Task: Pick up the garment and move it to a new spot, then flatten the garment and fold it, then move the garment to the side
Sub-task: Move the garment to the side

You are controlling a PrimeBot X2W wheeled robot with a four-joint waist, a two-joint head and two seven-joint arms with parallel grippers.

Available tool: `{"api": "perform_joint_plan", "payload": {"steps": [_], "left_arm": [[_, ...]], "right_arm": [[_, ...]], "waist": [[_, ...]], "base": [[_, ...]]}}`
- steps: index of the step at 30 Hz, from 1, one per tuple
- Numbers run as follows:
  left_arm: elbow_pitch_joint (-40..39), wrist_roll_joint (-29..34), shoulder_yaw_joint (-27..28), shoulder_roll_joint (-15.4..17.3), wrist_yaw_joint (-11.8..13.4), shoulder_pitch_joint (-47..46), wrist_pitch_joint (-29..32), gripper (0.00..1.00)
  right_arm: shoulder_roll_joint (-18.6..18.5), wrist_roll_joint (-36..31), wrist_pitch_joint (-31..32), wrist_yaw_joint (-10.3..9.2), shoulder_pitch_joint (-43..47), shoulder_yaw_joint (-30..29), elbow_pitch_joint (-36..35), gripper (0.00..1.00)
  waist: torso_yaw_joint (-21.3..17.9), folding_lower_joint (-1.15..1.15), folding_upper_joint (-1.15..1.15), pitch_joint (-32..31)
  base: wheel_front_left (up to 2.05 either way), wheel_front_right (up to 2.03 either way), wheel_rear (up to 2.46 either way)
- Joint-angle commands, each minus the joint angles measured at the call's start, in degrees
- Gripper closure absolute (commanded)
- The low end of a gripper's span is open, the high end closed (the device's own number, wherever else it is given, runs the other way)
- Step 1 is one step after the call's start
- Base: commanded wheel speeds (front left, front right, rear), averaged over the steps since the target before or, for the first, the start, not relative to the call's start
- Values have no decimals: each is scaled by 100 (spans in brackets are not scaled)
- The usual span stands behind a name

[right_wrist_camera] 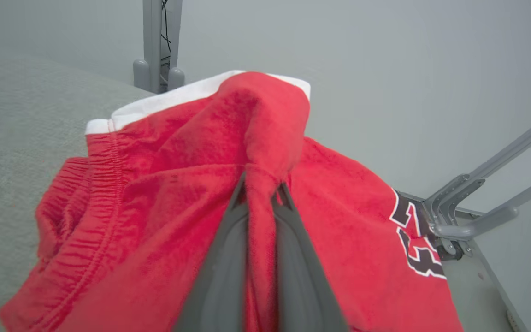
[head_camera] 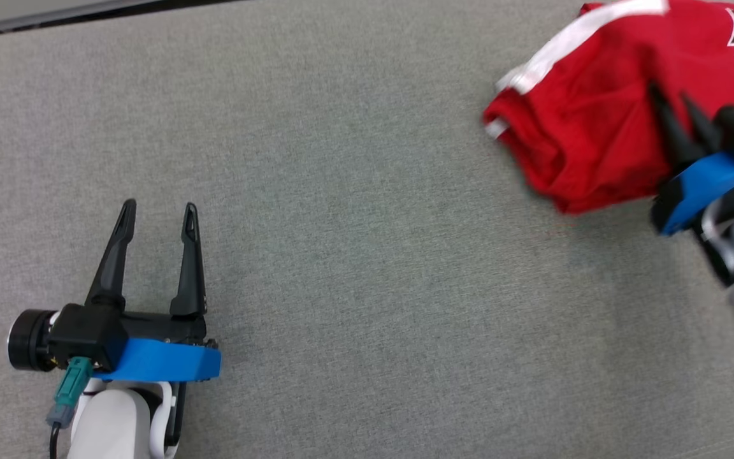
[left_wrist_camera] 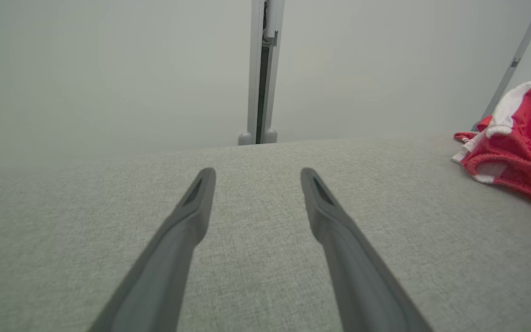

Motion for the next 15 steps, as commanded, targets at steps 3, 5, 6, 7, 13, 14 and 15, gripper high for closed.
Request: {"api": "perform_joint_plan", "payload": {"steps": [3, 5, 6, 7, 13, 14, 15], "left_arm": [[-70, 65, -22, 23, -38, -149, -14, 0], [-106, 87, -40, 22, -53, -219, -15, 0], [-119, 98, -41, 23, -54, -250, -15, 0], [-139, 103, -39, 32, -66, -274, -14, 0], [-227, 159, -36, 103, -95, -453, -15, 0], [-235, 159, -45, 102, -97, -481, -15, 0], [-242, 160, -50, 104, -101, -515, -15, 0]], "right_arm": [[-501, 77, 179, -5, -394, 70, -83, 100], [-880, 20, 287, -5, -559, 119, -100, 100], [-1027, 5, 322, -5, -631, 149, -127, 100], [-1178, 11, 366, -5, -703, 162, -148, 100], [-1979, 167, 601, -5, -1062, 69, -103, 100], [-2093, 192, 625, -5, -1112, 60, -56, 100], [-2194, 205, 652, -5, -1168, 69, -2, 100]], "waist": [[69, -1, 0, 258], [106, -1, 0, 368], [118, -1, 0, 417], [128, -1, 0, 465], [176, -1, 0, 740], [188, -1, 0, 778], [199, -1, 0, 812]], "base": [[0, 0, 0], [0, 0, 0], [0, 0, 0], [0, 0, 0], [0, 0, 0], [0, 0, 0], [0, 0, 0]]}}
